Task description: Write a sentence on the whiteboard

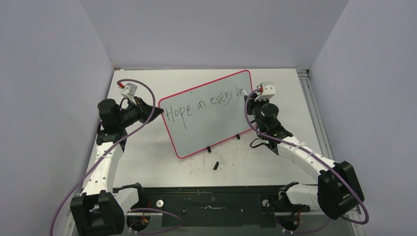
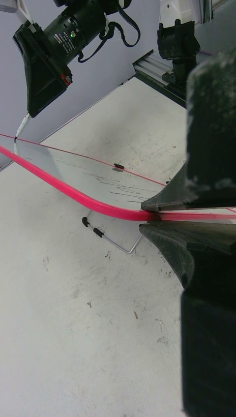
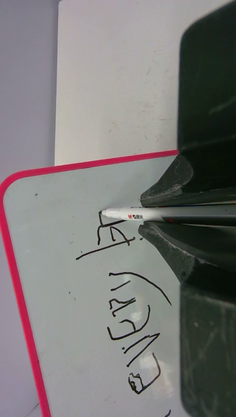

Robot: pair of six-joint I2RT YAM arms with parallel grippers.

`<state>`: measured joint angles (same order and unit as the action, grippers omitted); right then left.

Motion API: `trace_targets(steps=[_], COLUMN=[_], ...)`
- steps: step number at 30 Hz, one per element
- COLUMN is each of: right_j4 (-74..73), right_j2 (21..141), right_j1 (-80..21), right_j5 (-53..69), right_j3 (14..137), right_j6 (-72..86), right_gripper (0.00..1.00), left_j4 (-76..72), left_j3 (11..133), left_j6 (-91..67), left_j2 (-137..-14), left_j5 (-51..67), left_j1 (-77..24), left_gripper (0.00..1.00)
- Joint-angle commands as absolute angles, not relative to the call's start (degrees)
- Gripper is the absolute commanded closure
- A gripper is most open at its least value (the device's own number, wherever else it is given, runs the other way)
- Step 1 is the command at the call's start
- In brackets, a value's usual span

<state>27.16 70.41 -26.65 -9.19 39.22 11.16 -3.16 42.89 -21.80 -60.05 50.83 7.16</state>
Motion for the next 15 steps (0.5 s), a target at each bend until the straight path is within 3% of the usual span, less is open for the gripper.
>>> trace_targets(steps=[1, 15], right_j4=[30.3, 27.8], right_j2=[70.6, 66.1], right_j1=[-26.3, -26.4], right_j5=[-8.9, -8.1], right_j3=[41.7, 41.4], right_j6=[11.1, 10.9], right_gripper=[0.95, 0.95], left_j4=[-1.6, -1.5], left_j3=[44.5, 44.4], left_j6=[-20.8, -20.8], left_j2=[-59.6, -59.4], left_j5=[50.9, 50.7], left_j1=[6.8, 6.8], left_gripper=[1.00, 1.00])
